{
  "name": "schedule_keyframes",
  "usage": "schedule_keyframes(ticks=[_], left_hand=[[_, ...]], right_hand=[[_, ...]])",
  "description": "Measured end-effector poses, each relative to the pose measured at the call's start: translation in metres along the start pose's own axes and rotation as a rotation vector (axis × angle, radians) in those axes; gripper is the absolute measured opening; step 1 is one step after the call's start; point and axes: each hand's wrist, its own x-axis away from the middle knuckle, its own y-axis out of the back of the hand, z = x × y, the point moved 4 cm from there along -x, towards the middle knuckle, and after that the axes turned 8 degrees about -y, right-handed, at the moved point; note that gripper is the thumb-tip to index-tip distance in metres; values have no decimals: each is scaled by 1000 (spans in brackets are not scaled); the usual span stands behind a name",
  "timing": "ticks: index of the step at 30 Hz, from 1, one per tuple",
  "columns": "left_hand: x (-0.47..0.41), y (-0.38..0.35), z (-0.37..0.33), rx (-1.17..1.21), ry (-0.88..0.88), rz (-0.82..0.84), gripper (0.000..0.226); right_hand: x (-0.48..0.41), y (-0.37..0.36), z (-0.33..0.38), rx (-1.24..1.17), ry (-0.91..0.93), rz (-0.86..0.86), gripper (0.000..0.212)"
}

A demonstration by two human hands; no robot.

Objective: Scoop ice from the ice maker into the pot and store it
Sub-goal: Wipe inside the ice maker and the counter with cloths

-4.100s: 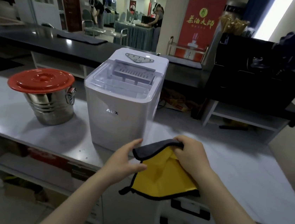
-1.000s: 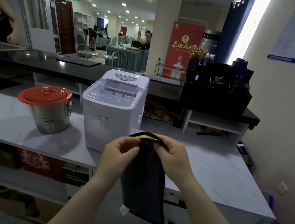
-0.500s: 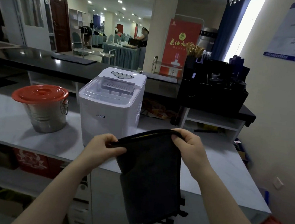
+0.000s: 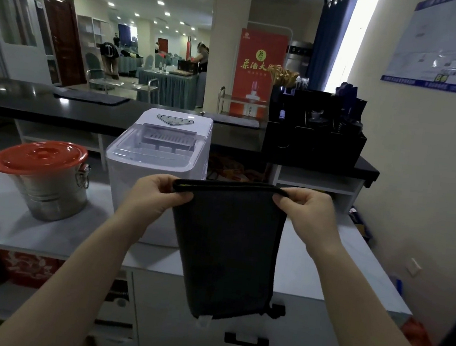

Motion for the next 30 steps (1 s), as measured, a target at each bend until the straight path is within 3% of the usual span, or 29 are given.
schedule_keyframes(ticks=[6,11,16,24,30], left_hand=[[-40,-19,6,-30,14,-30,12],[-87,-47,26,-24,126,-14,4],[-142,-85,52,47,181,-60,12],[-218,-125,71,97,70,-179,20],[-205,-132,88,102,-11,-152,19]], right_hand=[[-26,3,-6,-39,-130,-32,7],[-74,14,-20,-82,-171,-43,6],[-140,17,-46,-116,-185,-12,8],[-243,29,-65,-192,-123,30,14],[-251,36,-91,-216,-118,48,15]])
